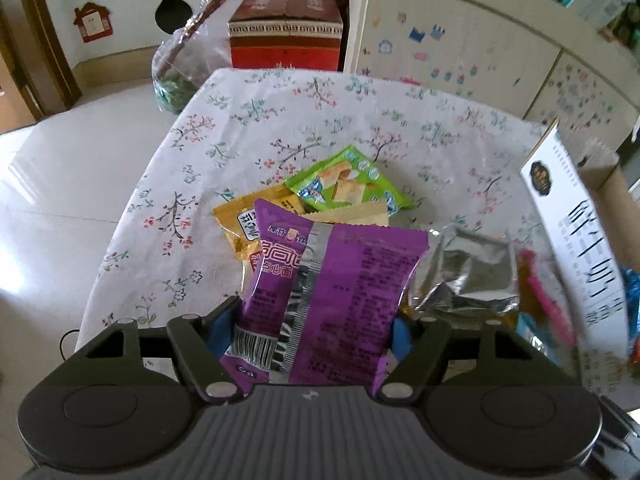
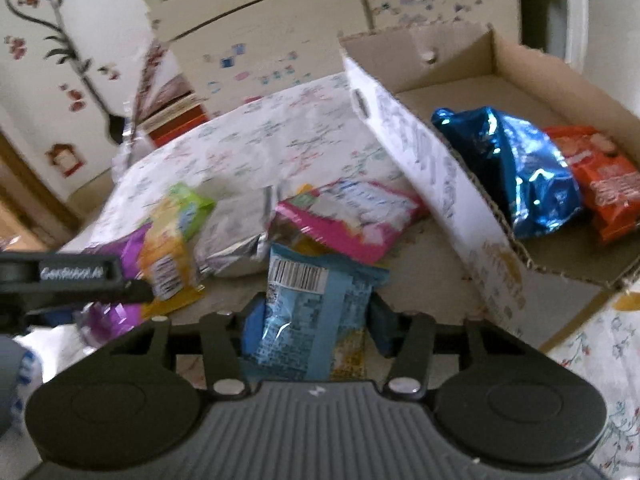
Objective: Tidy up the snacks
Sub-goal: 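Close left gripper on purple bag while right gripper closes on light blue bag, then lift both held bags and carry them over the cardboard box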
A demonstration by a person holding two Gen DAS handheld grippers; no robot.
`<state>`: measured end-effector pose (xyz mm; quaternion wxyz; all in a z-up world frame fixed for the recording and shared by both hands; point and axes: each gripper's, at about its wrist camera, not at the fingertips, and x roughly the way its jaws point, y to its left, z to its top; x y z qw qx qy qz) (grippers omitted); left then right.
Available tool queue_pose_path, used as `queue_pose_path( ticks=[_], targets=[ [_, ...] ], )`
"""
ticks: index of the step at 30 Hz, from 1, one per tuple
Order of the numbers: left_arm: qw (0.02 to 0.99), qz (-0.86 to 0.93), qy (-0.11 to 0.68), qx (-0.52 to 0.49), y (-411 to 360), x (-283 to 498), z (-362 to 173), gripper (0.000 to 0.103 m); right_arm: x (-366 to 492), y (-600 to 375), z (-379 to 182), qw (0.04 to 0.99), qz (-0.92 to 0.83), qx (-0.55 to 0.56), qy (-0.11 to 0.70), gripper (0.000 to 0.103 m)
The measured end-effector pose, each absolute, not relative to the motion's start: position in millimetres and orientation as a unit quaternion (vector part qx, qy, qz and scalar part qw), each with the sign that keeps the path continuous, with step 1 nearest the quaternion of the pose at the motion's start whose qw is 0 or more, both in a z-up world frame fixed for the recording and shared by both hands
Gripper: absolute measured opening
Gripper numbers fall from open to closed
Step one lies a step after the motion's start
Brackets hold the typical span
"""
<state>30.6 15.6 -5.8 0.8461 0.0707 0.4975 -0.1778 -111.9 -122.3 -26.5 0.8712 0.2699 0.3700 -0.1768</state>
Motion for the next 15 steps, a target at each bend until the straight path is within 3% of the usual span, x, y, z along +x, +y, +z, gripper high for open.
queue_pose_path(
  ticks=[15],
  targets=[
    [0.87, -0.177, 0.459, -0.028, 47, 1, 41, 0.078, -139, -124, 35, 0.907, -0.077, 0.26, 0.323, 0.053]
  ],
)
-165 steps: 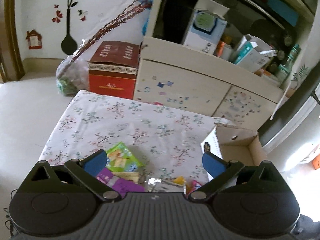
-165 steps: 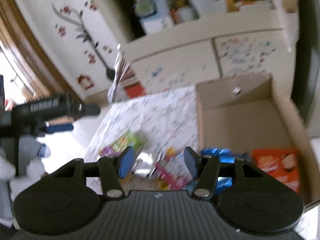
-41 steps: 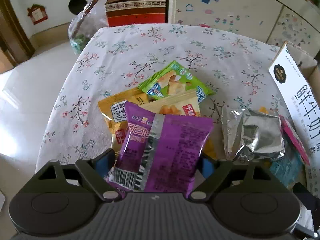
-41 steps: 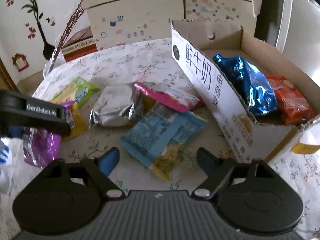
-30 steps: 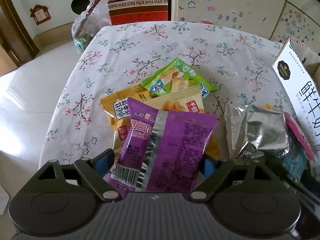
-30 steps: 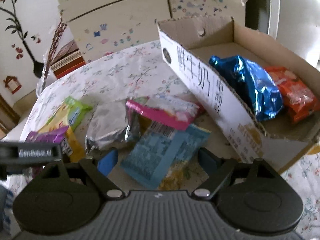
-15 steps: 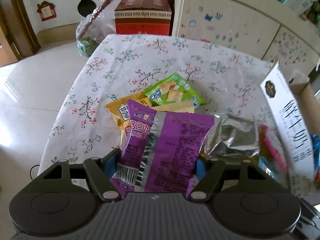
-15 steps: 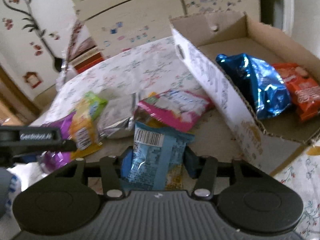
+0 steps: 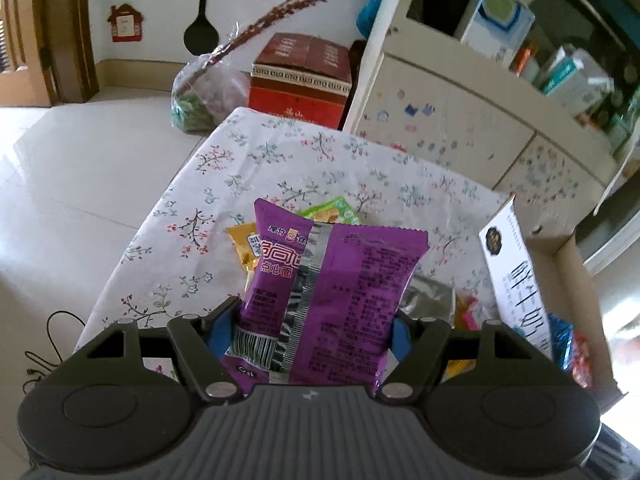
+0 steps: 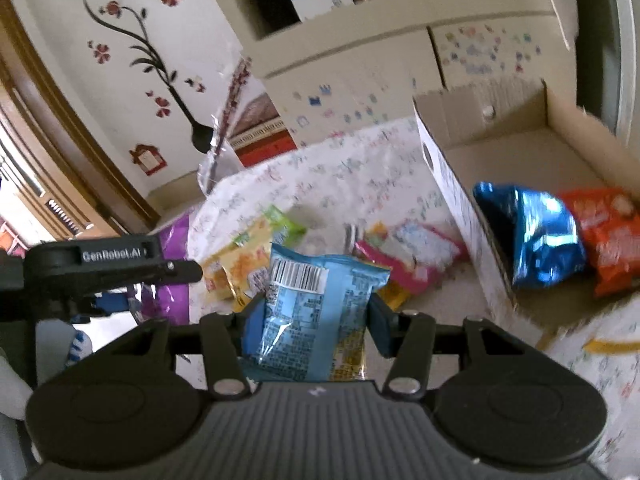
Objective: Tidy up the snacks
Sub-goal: 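Lift both held bags and carry them over the cardboard box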
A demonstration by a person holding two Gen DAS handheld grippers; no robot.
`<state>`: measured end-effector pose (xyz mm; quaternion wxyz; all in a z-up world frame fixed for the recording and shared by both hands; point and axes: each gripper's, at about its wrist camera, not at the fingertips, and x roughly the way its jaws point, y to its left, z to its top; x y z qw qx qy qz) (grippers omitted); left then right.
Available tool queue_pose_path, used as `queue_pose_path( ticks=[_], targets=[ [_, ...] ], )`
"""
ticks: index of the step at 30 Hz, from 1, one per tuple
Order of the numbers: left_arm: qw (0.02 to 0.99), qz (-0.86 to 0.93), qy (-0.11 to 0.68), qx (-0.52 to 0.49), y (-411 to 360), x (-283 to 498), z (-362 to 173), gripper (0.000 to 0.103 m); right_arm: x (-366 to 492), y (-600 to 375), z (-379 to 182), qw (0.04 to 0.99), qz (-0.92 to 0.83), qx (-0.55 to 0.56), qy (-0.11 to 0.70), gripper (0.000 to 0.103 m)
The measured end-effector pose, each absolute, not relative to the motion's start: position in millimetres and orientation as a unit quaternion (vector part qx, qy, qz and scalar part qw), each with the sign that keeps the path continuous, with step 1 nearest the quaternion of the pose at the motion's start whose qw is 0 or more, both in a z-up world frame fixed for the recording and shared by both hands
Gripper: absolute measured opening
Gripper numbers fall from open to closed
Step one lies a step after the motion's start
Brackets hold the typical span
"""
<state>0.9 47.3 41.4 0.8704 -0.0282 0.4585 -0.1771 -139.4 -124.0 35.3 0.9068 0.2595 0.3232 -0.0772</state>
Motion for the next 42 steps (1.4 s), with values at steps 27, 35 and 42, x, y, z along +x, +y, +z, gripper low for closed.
queue_pose_path(
  ticks=[27, 35, 42],
  targets=[
    [0.887, -0.234, 0.397, -0.043, -6, -11, 69, 0.078, -145, -180, 100, 0.945, -0.093, 0.213, 0.228, 0.053],
    [0.88, -0.276, 0.384, -0.053, -32, -16, 70, 0.078, -159, -223, 107, 0.937, -0.142, 0.254, 0.194, 0.053],
    [0.872, -0.312, 0.375, -0.052, -56, -22, 71, 0.078, -174, -261, 103, 0.921, -0.19, 0.289, 0.181, 0.053]
  ],
)
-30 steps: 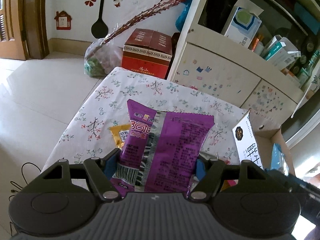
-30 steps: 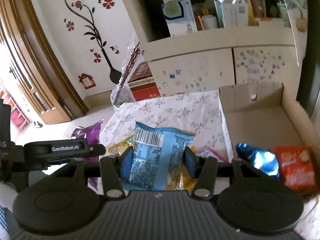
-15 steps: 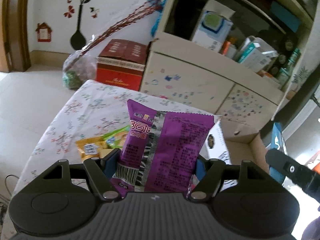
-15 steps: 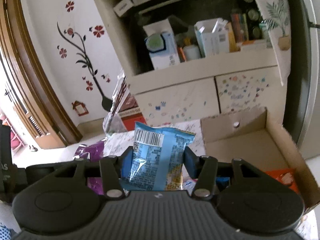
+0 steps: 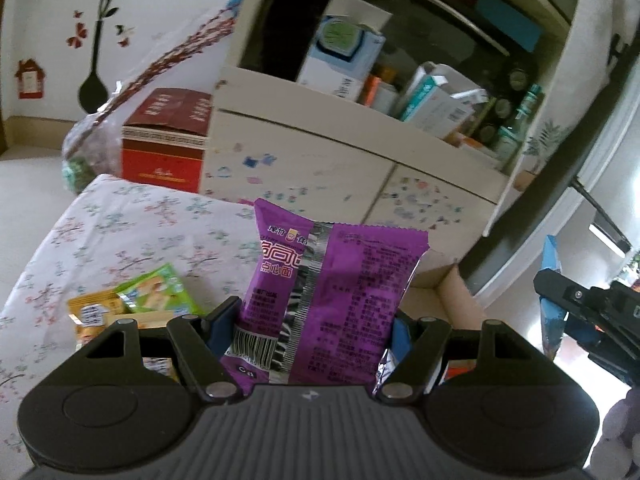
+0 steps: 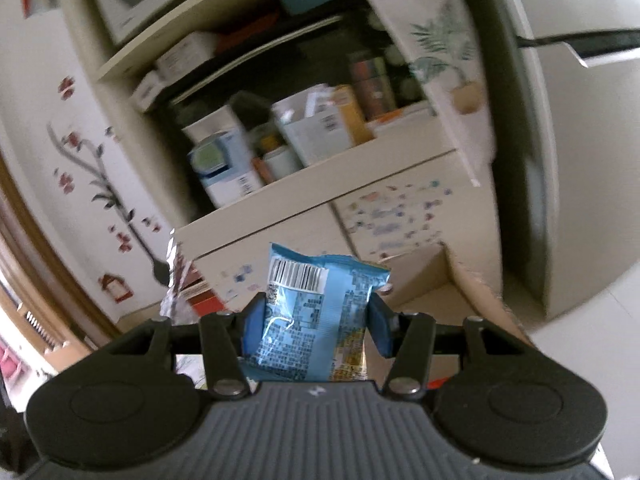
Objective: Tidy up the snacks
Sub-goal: 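Lift both held bags and carry them over the cardboard box, then open left gripper dropping purple bag while right gripper drops light blue bag into box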
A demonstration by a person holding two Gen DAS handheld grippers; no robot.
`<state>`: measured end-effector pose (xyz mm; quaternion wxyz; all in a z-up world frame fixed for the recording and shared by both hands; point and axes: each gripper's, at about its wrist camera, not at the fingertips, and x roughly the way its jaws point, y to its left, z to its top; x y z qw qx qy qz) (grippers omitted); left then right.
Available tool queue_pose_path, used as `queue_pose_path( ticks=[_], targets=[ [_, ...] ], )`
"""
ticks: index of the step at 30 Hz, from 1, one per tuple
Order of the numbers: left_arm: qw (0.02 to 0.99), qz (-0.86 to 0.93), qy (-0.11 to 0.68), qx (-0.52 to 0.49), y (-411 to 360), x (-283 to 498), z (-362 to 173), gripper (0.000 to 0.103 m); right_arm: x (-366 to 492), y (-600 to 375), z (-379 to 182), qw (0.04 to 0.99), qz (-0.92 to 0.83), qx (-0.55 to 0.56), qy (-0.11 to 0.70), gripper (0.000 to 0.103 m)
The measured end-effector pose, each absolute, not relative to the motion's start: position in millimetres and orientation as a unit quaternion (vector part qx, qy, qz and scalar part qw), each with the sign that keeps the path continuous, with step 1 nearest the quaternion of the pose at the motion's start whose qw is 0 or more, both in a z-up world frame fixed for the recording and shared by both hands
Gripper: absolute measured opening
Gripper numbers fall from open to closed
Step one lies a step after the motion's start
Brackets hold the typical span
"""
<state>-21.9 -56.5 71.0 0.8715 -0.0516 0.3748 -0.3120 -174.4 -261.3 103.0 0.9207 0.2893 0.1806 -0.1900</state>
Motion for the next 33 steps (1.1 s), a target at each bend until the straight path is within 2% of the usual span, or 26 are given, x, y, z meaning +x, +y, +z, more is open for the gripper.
queue_pose_path(
  ticks=[21, 24, 26, 29, 31, 33],
  targets=[
    [0.833, -0.395, 0.386, -0.041, -138, -31, 58, 0.078, -189, -314, 74, 0.869, -0.247, 0.389, 0.183, 0.053],
    [0.829, -0.4, 0.388, -0.044, -148, -30, 54, 0.078, -189, -317, 71, 0.864, -0.253, 0.394, 0.185, 0.056],
    [0.829, -0.404, 0.385, -0.036, -156, -32, 51, 0.088, -188, -319, 69, 0.859, -0.259, 0.4, 0.187, 0.056],
    [0.84, -0.399, 0.368, -0.013, -162, -41, 52, 0.103, -188, -324, 66, 0.848, -0.274, 0.41, 0.193, 0.064],
    [0.838, -0.41, 0.359, -0.008, -162, -45, 57, 0.103, -189, -326, 65, 0.845, -0.277, 0.415, 0.194, 0.073],
    [0.837, -0.411, 0.362, -0.016, -159, -45, 61, 0.103, -188, -325, 65, 0.847, -0.278, 0.409, 0.195, 0.077]
  ],
)
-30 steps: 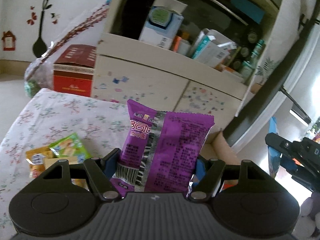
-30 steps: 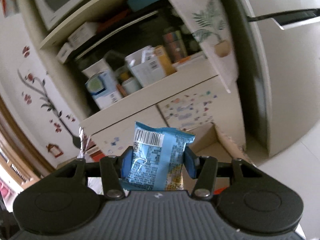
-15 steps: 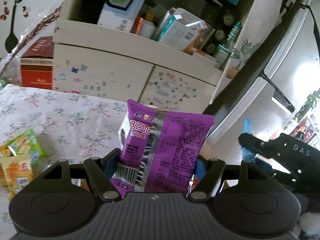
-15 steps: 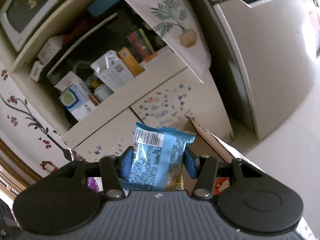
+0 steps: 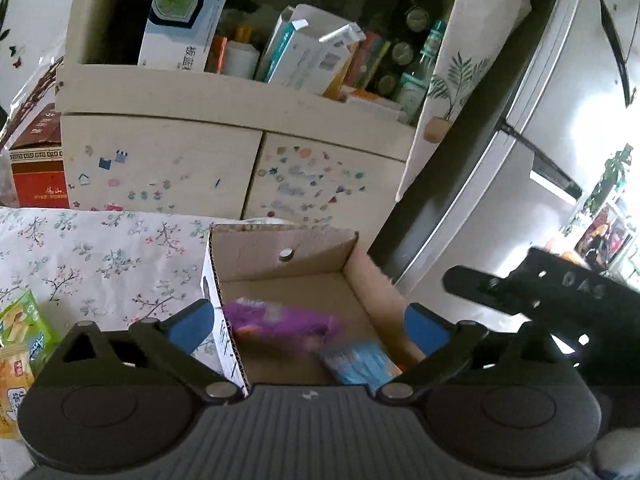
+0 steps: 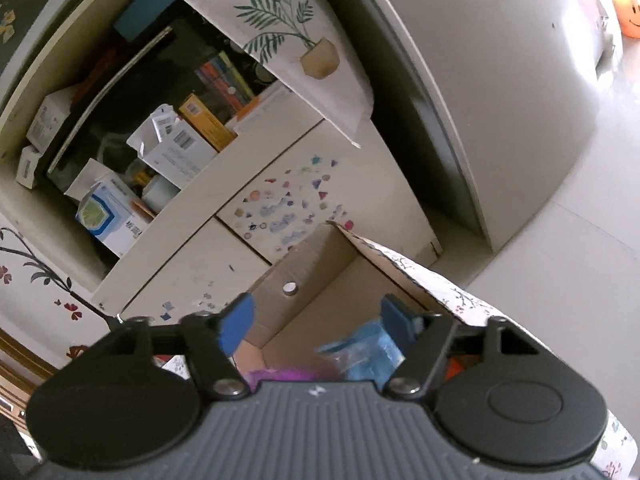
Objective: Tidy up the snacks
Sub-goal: 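Open left gripper dropping purple bag while right gripper drops light blue bag into box, then move both tools back over the remaining snack pile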
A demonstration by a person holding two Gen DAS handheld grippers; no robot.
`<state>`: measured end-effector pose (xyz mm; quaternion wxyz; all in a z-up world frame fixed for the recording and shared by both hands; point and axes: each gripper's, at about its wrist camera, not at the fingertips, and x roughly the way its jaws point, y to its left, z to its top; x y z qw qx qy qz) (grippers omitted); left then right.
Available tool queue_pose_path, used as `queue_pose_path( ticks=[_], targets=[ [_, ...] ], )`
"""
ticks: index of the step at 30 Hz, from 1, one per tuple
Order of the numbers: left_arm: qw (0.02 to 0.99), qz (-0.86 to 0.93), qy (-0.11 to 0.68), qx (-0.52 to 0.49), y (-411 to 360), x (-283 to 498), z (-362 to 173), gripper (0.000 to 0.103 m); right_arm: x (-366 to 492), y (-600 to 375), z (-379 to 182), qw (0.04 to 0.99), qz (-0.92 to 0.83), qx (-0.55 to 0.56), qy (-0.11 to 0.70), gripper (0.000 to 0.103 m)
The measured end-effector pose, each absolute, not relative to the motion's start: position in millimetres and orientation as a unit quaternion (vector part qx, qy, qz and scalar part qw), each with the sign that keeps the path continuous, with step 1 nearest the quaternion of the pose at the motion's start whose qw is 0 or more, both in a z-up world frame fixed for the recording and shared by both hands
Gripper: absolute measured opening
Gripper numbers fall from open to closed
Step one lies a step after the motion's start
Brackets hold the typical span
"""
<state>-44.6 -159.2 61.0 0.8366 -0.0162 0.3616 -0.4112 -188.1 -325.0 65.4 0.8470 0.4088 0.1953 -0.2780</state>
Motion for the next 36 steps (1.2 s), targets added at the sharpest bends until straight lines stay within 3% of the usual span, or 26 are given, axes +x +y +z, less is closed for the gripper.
queue_pose_path(
  ticks=[3, 11, 16, 25, 36],
  targets=[
    [0.83, -0.406, 0.382, -0.029, -154, -38, 64, 0.103, -182, -323, 66, 0.853, -0.268, 0.397, 0.207, 0.083],
    [0.828, -0.377, 0.413, -0.028, -115, -17, 78, 0.103, -167, -308, 69, 0.877, -0.224, 0.363, 0.221, 0.089],
    [0.85, -0.331, 0.41, 0.007, -83, -3, 83, 0.103, -158, -297, 67, 0.887, -0.157, 0.374, 0.221, 0.089],
    [0.855, -0.291, 0.426, -0.045, -36, 24, 89, 0.103, -140, -262, 69, 0.914, -0.085, 0.318, 0.236, 0.089],
    [0.857, -0.234, 0.452, -0.086, 11, 45, 83, 0.103, -113, -190, 49, 0.942, -0.045, 0.17, 0.286, 0.089]
  ],
)
